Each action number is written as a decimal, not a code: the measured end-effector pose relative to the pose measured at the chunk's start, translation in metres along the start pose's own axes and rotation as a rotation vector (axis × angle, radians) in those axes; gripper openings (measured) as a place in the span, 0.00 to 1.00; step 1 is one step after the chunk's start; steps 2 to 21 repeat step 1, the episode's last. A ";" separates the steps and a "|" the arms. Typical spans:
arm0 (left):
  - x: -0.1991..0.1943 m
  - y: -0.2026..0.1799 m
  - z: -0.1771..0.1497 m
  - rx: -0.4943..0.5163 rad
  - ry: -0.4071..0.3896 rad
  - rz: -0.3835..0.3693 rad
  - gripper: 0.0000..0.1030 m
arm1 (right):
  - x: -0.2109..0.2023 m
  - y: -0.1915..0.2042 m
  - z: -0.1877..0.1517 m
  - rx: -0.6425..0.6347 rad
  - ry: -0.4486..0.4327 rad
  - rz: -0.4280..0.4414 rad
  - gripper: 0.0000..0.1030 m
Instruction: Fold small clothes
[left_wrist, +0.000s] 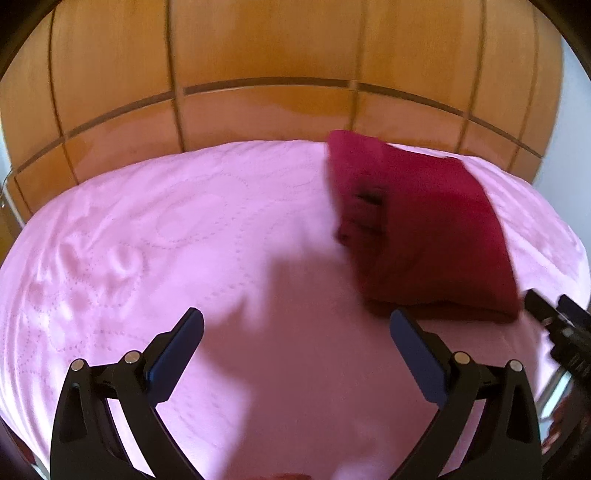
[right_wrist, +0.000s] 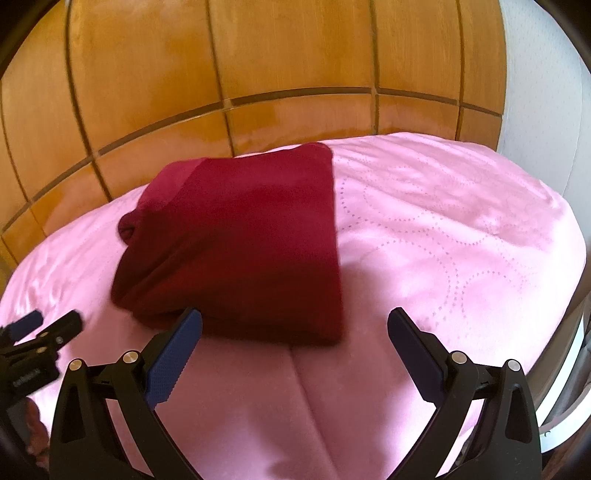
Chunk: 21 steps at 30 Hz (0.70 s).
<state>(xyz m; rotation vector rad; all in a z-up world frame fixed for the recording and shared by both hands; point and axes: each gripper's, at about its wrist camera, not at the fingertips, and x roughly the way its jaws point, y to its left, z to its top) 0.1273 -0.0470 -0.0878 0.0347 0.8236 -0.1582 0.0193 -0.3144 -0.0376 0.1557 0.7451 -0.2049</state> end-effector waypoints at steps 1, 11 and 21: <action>0.005 0.012 0.003 -0.018 0.001 0.023 0.98 | 0.006 -0.005 0.004 0.006 -0.006 -0.008 0.97; 0.005 0.012 0.003 -0.018 0.001 0.023 0.98 | 0.006 -0.005 0.004 0.006 -0.006 -0.008 0.97; 0.005 0.012 0.003 -0.018 0.001 0.023 0.98 | 0.006 -0.005 0.004 0.006 -0.006 -0.008 0.97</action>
